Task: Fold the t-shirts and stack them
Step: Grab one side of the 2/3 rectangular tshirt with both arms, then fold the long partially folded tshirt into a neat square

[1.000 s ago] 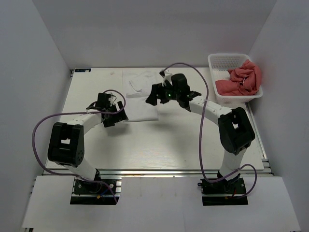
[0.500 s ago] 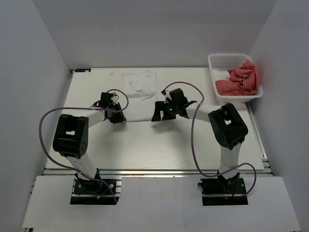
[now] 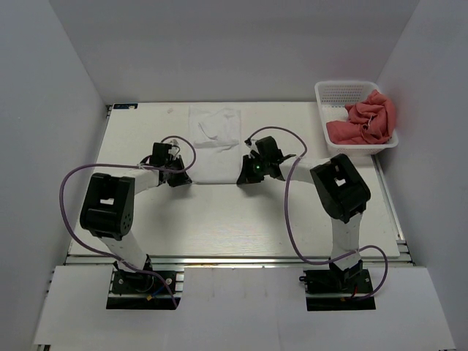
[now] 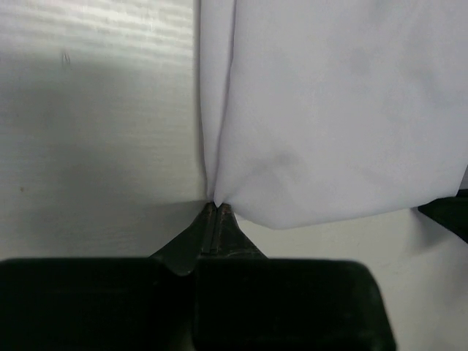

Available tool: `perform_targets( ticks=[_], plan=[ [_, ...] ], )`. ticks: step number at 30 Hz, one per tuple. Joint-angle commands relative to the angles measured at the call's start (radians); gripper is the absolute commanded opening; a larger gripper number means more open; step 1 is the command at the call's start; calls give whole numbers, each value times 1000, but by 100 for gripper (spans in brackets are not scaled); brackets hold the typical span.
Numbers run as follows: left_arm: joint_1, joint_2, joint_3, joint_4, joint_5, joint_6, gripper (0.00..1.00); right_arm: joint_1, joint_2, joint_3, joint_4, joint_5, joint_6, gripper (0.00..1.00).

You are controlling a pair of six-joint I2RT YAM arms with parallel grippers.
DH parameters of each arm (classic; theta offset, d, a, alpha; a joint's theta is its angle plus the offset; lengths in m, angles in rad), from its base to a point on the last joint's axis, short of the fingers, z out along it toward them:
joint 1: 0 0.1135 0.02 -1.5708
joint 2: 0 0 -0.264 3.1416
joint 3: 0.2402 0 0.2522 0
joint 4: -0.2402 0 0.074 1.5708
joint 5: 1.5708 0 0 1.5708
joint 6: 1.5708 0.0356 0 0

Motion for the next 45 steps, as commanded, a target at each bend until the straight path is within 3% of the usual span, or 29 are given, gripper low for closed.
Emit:
perform_targets(
  ticks=[1, 2, 6, 15, 23, 30, 33, 45],
  plan=[
    [-12, -100, -79, 40, 27, -7, 0, 7, -87, -39, 1, 1, -19, 5],
    [-12, -131, -98, 51, 27, -17, 0, 7, -112, -62, 6, -5, -23, 0],
    [-34, -309, -207, 42, 27, -41, 0, 10, -231, -150, 17, -46, -51, 0],
    [-54, -770, -319, -174, 86, -104, 0, 31, -645, -407, -28, -142, -88, 0],
    [-63, -982, -284, -314, 131, -147, 0, 40, -882, -430, -97, -211, -71, 0],
    [-63, -1001, -222, -305, 57, -147, 0, 33, -903, -389, -117, -107, -63, 0],
    [-63, -927, -203, -200, 68, -147, 0, 33, -874, -355, -115, -59, -60, 0],
    [-63, -637, -22, -98, -70, -107, 0, 10, -730, -231, -148, 219, -42, 0]
  ],
)
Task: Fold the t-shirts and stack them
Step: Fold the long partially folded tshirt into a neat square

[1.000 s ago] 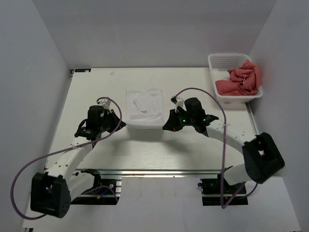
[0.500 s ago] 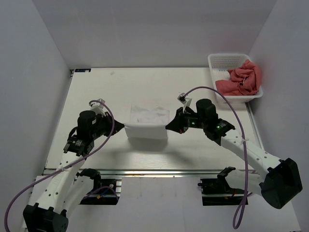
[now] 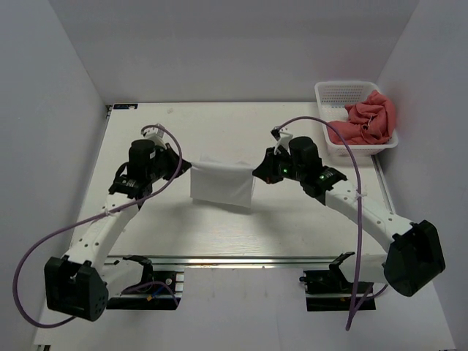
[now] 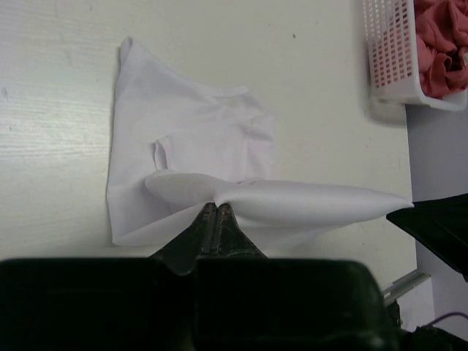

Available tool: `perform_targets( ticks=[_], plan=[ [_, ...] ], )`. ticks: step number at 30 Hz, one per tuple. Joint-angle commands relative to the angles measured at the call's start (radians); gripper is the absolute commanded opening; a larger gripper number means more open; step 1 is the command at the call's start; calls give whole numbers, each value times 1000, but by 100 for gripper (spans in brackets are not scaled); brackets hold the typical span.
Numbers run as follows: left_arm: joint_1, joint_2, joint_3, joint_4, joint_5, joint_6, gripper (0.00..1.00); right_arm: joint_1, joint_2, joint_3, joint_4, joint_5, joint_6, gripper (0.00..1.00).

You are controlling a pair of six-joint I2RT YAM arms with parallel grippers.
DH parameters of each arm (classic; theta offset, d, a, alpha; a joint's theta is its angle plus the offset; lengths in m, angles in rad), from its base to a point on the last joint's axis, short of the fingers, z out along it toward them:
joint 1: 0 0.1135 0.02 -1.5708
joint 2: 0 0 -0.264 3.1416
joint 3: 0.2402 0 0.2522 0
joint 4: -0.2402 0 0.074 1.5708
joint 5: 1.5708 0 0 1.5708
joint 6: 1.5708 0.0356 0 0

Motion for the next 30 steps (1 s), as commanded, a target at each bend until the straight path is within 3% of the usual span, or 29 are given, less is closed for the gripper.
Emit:
perform_targets(
  ticks=[1, 15, 30],
  plan=[
    [4, 78, 88, 66, -85, 24, 0, -19, 42, 61, -13, 111, 12, 0],
    [4, 468, 319, 141, -88, 82, 0, -99, 256, 185, -16, 216, 44, 0],
    [13, 801, 545, 72, -129, 101, 0, -181, 601, 365, -18, 76, 61, 0]
  ],
)
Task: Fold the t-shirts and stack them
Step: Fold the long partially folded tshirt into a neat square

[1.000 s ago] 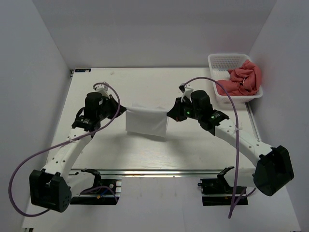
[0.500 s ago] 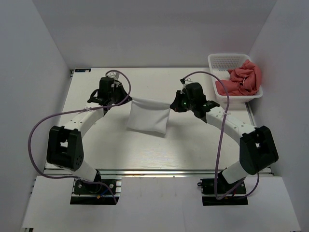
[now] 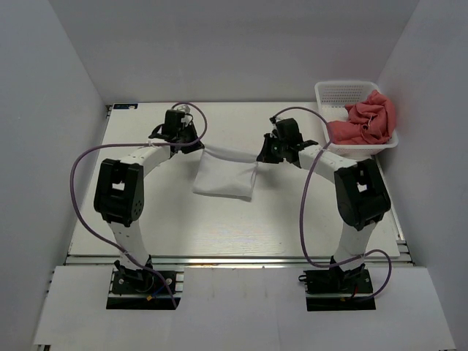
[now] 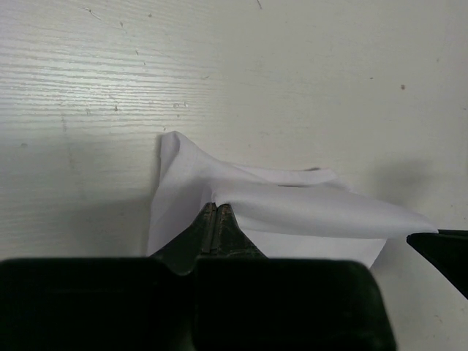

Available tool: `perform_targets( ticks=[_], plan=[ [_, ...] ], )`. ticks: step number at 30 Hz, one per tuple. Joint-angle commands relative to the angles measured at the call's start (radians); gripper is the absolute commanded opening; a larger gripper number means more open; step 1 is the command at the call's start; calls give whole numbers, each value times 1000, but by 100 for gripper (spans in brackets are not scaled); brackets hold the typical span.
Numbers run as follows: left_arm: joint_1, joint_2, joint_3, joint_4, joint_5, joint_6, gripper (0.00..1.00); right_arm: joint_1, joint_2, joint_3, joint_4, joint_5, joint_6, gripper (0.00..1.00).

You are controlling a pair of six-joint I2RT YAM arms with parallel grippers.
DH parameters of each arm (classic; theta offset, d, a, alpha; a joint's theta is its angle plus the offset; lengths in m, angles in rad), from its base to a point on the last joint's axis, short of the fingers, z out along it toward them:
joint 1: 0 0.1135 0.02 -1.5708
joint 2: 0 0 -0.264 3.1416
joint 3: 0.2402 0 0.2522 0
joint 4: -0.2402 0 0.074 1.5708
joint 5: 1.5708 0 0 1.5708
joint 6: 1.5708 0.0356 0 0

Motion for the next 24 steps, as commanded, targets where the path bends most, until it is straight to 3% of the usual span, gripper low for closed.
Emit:
perform_targets(
  ticks=[1, 5, 6, 7, 8, 9, 10, 11, 12, 15, 18, 24],
  plan=[
    [18, 22, 74, -33, -58, 23, 0, -31, 33, 50, -17, -26, 10, 0],
    [27, 77, 125, -60, -40, 23, 0, -45, 74, 95, -31, -60, 16, 1],
    [27, 98, 139, -88, -40, 23, 0, -43, 93, 106, -39, -72, 14, 14],
    [27, 99, 168, -108, -40, 23, 7, -46, 94, 116, -67, -72, 14, 31],
    [27, 111, 180, -118, -40, 23, 23, -46, 99, 145, -74, -74, 10, 47],
    [27, 111, 189, -146, -40, 23, 58, -46, 99, 155, -81, -75, 8, 66],
    [27, 111, 198, -146, -55, 23, 75, -48, 96, 164, -97, -74, 1, 79],
    [27, 96, 198, -157, -55, 23, 85, -45, 87, 185, -107, -77, -7, 90],
    [27, 83, 198, -157, -64, 23, 99, -46, 79, 193, -115, -72, -21, 90],
    [15, 19, 171, -166, -74, 23, 99, -35, 21, 187, -141, -106, -39, 90],
    [15, -39, 111, -126, -43, 32, 99, -25, -79, 117, -57, -170, -42, 90],
    [6, -107, 13, 9, 124, 21, 99, 39, -183, -67, 179, -522, 8, 90]
  ],
)
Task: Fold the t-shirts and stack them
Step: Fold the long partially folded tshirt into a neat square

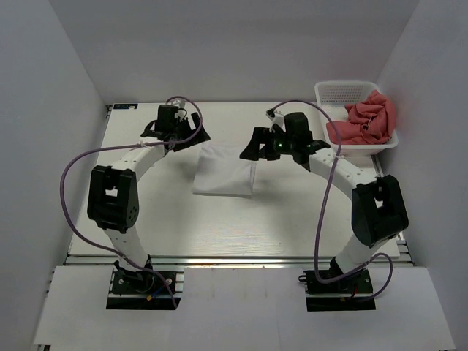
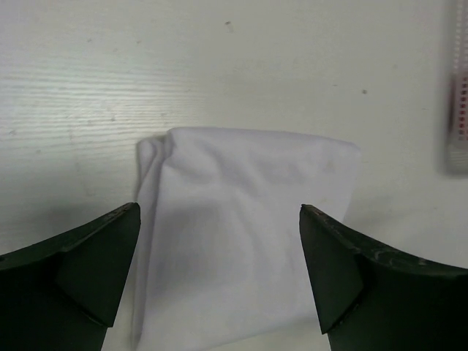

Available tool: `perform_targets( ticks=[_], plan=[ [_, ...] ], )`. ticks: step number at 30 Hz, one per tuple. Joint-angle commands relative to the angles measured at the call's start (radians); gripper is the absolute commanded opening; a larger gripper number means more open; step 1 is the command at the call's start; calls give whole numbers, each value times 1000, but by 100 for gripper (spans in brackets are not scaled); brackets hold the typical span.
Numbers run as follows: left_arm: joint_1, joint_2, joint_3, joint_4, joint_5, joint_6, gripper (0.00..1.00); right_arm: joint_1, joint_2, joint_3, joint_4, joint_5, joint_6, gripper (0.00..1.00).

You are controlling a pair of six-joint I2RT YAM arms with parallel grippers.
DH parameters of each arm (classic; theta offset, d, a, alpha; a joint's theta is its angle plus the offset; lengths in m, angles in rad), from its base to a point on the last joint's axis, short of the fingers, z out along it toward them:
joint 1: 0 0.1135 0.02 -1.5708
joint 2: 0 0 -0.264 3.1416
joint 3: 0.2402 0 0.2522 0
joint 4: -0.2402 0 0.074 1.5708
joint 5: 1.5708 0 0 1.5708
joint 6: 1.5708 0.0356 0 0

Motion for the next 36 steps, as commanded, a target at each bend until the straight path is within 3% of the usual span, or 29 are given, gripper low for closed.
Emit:
perform_targets(
  ticks=[1, 7, 13, 17, 25, 30, 36],
  plan=[
    [-11, -49, -24, 118, 131, 1, 99, 47, -30, -57, 180, -242, 25, 90],
    [-31, 93, 36, 158, 233, -8, 99, 112, 54, -85, 301, -285, 70, 90],
    [-31, 256, 97, 128, 231, -6, 99, 110, 152, -169, 404, -239, 169, 90],
    [-31, 316, 108, 143, 205, 23, 99, 90, 207, -252, 461, -161, 179, 90],
    [-31, 351, 131, 108, 205, 63, 99, 55, 293, -391, 657, -213, 289, 90],
    [-31, 291, 174, 97, 196, 101, 99, 50, 214, -378, 589, -187, 203, 90],
    [-31, 173, 232, 42, 217, 204, 99, 58, -41, -365, 428, -117, 64, 90]
  ],
)
